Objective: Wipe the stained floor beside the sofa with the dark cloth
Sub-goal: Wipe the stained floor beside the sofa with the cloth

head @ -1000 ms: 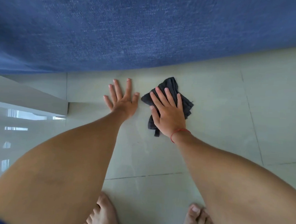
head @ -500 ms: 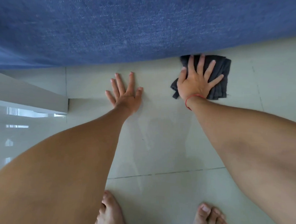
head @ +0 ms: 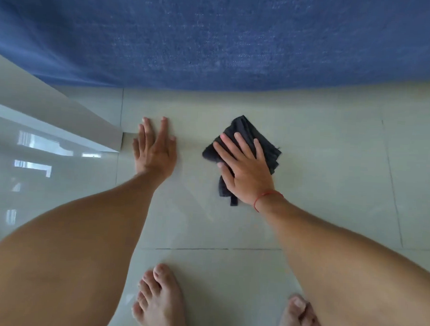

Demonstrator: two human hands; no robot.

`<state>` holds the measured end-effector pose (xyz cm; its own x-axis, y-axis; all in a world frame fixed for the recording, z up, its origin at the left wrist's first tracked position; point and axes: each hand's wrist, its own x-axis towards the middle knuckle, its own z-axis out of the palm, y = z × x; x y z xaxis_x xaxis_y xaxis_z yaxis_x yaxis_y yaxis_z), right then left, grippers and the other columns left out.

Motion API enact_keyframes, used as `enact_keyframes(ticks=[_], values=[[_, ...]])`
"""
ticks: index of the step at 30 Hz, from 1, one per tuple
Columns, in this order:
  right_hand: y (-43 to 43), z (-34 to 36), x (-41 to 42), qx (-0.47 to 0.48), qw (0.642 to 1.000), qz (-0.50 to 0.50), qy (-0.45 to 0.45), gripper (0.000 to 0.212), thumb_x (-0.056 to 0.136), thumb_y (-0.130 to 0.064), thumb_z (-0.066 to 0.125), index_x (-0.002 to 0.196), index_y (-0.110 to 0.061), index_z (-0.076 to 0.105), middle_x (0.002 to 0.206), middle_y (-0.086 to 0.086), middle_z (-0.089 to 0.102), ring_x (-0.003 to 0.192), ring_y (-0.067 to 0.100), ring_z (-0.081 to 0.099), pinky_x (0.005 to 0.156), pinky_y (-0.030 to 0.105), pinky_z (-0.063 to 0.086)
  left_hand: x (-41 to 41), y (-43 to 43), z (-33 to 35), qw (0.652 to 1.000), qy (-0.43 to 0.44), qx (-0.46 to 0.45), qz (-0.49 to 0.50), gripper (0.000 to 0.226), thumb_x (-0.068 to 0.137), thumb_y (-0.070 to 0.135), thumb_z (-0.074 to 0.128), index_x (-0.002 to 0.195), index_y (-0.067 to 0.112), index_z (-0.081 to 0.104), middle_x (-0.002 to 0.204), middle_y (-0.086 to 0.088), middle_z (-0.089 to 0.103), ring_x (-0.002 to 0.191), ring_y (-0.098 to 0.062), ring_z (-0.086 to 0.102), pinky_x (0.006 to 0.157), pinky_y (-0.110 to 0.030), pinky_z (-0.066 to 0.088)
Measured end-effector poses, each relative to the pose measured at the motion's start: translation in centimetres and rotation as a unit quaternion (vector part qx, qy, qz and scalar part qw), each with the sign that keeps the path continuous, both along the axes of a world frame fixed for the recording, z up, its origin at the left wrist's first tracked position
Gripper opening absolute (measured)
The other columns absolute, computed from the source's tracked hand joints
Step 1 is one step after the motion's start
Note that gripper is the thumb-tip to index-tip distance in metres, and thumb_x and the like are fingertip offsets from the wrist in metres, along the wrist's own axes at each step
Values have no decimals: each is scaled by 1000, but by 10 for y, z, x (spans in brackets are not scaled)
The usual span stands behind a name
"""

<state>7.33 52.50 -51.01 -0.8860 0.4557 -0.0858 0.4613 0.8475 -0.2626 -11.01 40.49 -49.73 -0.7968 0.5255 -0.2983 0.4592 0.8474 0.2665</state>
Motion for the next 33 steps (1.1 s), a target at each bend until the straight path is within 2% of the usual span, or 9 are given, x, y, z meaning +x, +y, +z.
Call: enact_keyframes(ticks=[2, 5, 8, 10, 17, 20, 24, 28, 33], values=[[19, 1, 24, 21, 999, -40, -10, 48, 97, -38, 34, 144, -32, 40, 154, -10, 35, 144, 19, 30, 116, 50, 15, -4, -8, 3, 1000, 9, 25, 1, 53, 103, 38, 23, 154, 31, 12, 163, -9, 0, 150, -24, -1, 120, -43, 1], [36, 4, 24, 2, 989, -137, -50, 49, 100, -39, 30, 148, -36, 28, 159, -12, 21, 149, 17, 14, 118, 51, 7, -9, -28, 2, 999, 39, 24, 9, 53, 103, 35, 25, 154, 26, 14, 162, -13, 4, 150, -29, 2, 121, -41, 1], [28, 3, -8, -22, 970, -232, -63, 49, 101, -42, 22, 150, -39, 19, 162, -10, 9, 150, 23, 0, 116, 60, -2, -7, -40, -6, 1000, 9, -17, 0, 55, 103, 36, 22, 155, 27, 4, 162, -11, -7, 150, -27, -7, 121, -39, -4], [17, 3, -36, -23, 966, -249, -66, 50, 100, -44, 20, 150, -40, 18, 163, -7, 6, 150, 29, -3, 112, 65, -6, -6, -40, -10, 1000, 2, -25, 8, 56, 103, 38, 20, 154, 30, -1, 162, -8, -11, 149, -24, -11, 120, -38, -6], [-60, 4, -101, -40, 993, -100, -38, 49, 100, -42, 29, 148, -35, 29, 161, -6, 15, 149, 31, 3, 112, 64, -7, -4, -39, -6, 1000, -9, -6, 11, 55, 103, 34, 22, 154, 28, 1, 162, -8, -9, 150, -23, -9, 121, -38, -4], [-80, 5, -76, -33, 999, -27, -26, 48, 99, -39, 34, 146, -31, 37, 158, -4, 26, 148, 31, 15, 115, 62, 2, 9, -49, 0, 1000, -10, 23, 13, 54, 104, 30, 20, 155, 25, 3, 163, -7, -5, 150, -21, -6, 121, -37, -3], [-71, 4, -1, -11, 999, 29, -36, 48, 97, -39, 36, 145, -32, 39, 155, -8, 34, 146, 22, 27, 117, 53, 12, 29, -62, 2, 999, -34, -13, 32, 57, 103, 39, 20, 154, 27, -2, 162, -8, -12, 150, -23, -11, 120, -41, -5], [-32, 5, 54, -6, 994, -88, -64, 49, 99, -39, 31, 147, -33, 33, 157, -9, 28, 147, 20, 21, 117, 52, 12, 29, -60, 0, 996, -61, -53, 30, 59, 102, 41, 18, 153, 28, -10, 160, -9, -21, 148, -24, -17, 120, -43, -8], [-29, 6, 6, -25, 971, -230, -68, 48, 102, -39, 24, 150, -35, 23, 161, -9, 13, 150, 24, 4, 114, 62, 0, 28, -57, -3, 995, -65, -62, 35, 59, 102, 40, 16, 152, 29, -12, 159, -7, -24, 148, -22, -20, 118, -42, -12]])
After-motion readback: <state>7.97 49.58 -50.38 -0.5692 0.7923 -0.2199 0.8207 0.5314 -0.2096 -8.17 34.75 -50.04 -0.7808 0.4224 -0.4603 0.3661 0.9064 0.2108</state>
